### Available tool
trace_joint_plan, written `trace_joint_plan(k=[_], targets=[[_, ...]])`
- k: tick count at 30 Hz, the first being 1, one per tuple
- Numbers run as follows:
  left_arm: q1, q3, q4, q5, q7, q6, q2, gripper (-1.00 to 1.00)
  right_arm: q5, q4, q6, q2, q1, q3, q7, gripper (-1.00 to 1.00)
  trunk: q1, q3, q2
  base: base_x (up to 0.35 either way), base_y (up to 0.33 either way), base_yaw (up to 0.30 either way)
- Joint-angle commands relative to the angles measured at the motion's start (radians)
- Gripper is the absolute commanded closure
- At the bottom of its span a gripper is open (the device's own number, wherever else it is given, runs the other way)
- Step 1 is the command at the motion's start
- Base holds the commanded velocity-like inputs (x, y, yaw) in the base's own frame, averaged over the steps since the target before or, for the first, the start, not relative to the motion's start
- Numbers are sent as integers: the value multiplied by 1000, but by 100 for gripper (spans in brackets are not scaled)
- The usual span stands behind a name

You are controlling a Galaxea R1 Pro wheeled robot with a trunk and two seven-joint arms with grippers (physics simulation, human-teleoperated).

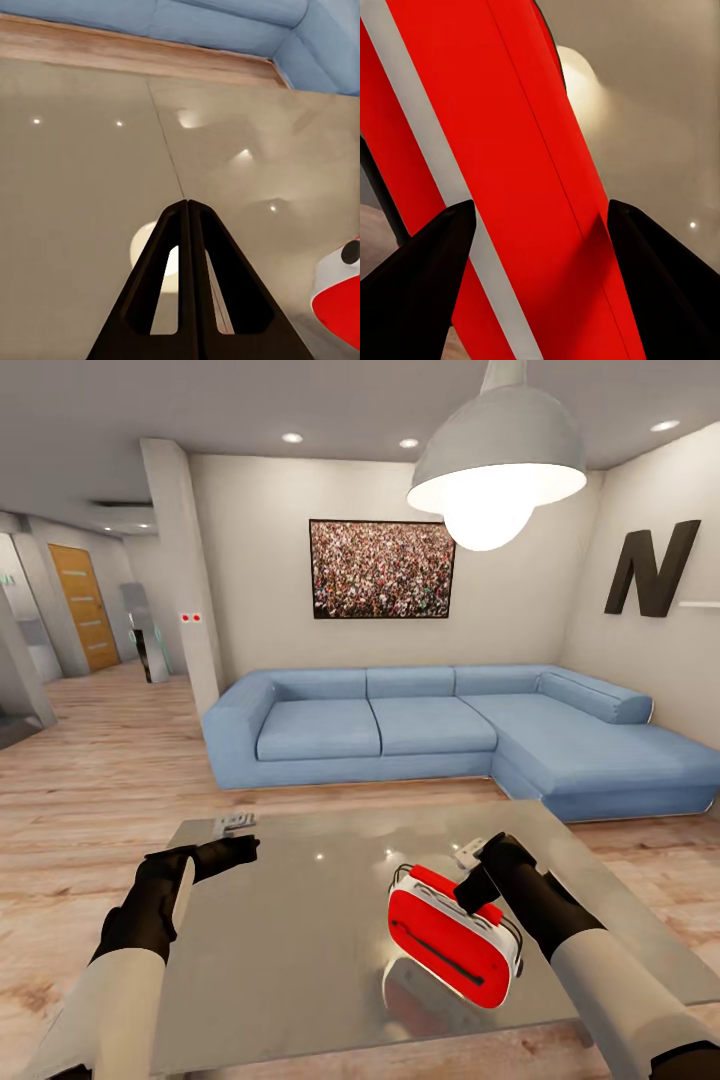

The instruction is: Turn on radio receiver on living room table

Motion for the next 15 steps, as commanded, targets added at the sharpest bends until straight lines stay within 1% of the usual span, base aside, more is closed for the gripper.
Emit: trace_joint_plan(k=[1,5,10,15], targets=[[0,0,0,0,0,0,0,100,-1,0,-1,0,0,0,0,100,0,0,0,0,0,0],[0,0,1,0,0,0,0,100,-1,0,-1,0,0,0,0,100,0,0,0,0,0,0],[0,0,2,0,0,0,0,100,-2,0,-1,0,0,-2,0,100,19,-16,-35,0,0,0],[0,0,2,0,0,0,0,100,-2,0,-2,0,0,-3,1,100,19,-16,-35,0,0,0]])
